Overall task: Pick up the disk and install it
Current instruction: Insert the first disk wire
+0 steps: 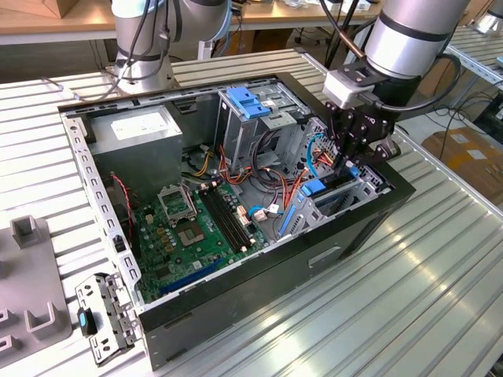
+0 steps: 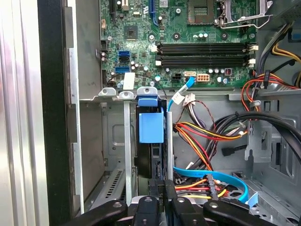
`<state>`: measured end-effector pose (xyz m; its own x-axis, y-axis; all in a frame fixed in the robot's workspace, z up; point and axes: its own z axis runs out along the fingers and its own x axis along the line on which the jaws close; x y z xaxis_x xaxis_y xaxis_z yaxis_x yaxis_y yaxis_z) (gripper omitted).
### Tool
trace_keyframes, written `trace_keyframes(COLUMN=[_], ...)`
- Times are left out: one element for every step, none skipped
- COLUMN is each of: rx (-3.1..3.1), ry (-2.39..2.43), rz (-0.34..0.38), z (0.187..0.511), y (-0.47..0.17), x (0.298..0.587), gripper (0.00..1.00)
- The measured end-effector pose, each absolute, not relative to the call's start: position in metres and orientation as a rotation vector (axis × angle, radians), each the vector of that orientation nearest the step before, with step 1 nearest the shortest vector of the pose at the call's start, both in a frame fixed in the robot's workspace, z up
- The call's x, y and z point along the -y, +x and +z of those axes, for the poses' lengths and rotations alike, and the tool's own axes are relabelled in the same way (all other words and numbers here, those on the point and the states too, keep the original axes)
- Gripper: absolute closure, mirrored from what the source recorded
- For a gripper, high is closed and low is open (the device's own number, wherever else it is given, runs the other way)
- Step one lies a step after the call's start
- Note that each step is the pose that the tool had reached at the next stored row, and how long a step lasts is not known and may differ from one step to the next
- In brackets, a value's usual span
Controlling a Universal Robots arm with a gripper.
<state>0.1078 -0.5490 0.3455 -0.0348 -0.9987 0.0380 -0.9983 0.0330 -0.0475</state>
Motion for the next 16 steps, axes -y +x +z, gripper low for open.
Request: trace_keyframes(rx=[-2.254, -2.254, -2.254, -2.254, -2.254, -2.254, -2.254, -2.254, -2.254, -2.256, -2.258, -2.264, -2.269, -2.272, -2.278, -2.281], ry=[-2.179, -2.179, -2.178, -2.178, -2.179, -2.179, -2.179, -2.179, -2.178, -2.177, -2.175, -2.169, -2.164, -2.16, -2.155, -2.151], rz=[-0.095, -0.095, -0.095, -0.095, -0.096, -0.096, -0.095, -0.095, -0.096, -0.096, -0.096, -0.095, -0.096, -0.096, -0.096, -0.096], z=[0.3469, 0.3474, 0.3474, 0.3475, 0.3477, 0.3477, 0.3475, 0.3475, 0.3474, 0.3473, 0.3472, 0.3468, 0.3465, 0.3462, 0.3453, 0.3444], y=[0.1078, 0.1078, 0.1078, 0.1078, 0.1078, 0.1078, 0.1079, 0.1079, 0.1078, 0.1078, 0.1078, 0.1078, 0.1078, 0.108, 0.1081, 0.1082], x=[0.549, 0.549, 0.549, 0.549, 0.5486, 0.5481, 0.5473, 0.5473, 0.5473, 0.5473, 0.5473, 0.5473, 0.5473, 0.5473, 0.5473, 0.5473], gripper=[0.83, 0.83, 0.83, 0.83, 0.83, 0.83, 0.83, 0.83, 0.83, 0.83, 0.83, 0.83, 0.83, 0.83, 0.83, 0.83])
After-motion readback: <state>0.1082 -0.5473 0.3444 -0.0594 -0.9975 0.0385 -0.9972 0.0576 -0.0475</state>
